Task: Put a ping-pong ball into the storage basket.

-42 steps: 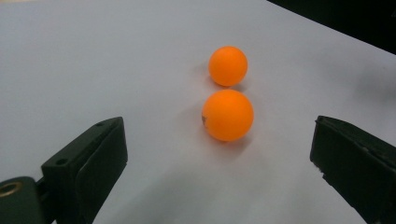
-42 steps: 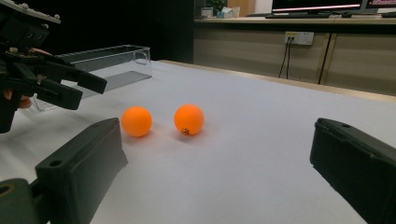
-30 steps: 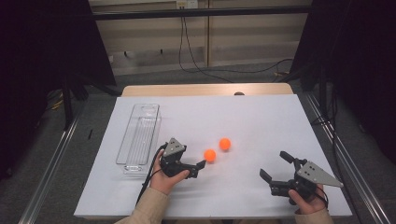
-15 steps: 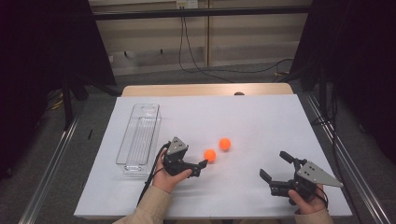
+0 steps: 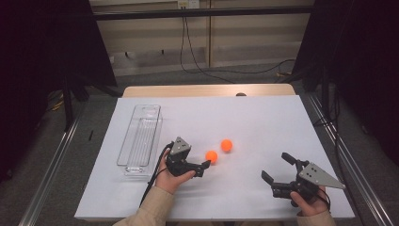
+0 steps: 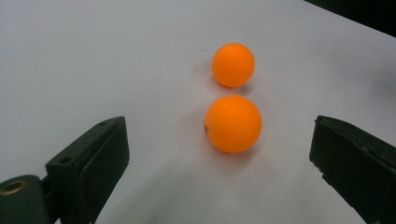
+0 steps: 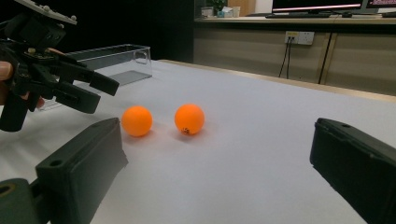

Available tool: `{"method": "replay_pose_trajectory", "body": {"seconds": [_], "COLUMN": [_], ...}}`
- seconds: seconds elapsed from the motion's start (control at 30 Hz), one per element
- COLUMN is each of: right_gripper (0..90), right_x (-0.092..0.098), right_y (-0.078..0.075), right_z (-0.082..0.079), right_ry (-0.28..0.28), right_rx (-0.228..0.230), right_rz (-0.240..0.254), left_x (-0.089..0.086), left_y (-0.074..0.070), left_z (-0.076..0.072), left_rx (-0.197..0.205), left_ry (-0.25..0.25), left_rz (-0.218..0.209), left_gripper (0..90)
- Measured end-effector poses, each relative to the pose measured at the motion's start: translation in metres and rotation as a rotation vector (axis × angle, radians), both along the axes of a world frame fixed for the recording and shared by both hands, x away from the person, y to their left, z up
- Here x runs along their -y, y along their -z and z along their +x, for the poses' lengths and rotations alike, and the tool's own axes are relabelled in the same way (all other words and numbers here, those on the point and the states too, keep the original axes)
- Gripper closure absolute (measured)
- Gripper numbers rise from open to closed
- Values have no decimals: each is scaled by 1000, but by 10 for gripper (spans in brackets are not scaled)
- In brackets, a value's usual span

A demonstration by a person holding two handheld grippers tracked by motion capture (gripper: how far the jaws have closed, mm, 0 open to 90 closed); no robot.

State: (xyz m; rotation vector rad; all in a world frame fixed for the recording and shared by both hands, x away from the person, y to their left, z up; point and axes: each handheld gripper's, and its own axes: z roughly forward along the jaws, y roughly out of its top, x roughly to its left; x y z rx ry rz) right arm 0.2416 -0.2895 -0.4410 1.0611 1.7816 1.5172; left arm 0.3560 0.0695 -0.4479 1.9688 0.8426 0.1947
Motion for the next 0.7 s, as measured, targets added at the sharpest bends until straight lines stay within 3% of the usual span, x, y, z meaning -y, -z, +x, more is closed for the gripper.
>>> {"method": "replay_pose_trajectory", "body": {"seconds": [0.7], "right_gripper": [23], "right_x": [0], "right_y": [0], "right_z": [0], "right_ry": [-1], "right_rx": [-1], "right_rz": [-1], "left_x": [11], "left_y": [2], "left_z": [3], "left_rx": [-16], "left_ry": [12], "left_rz": [19], "left_gripper": [57]}}
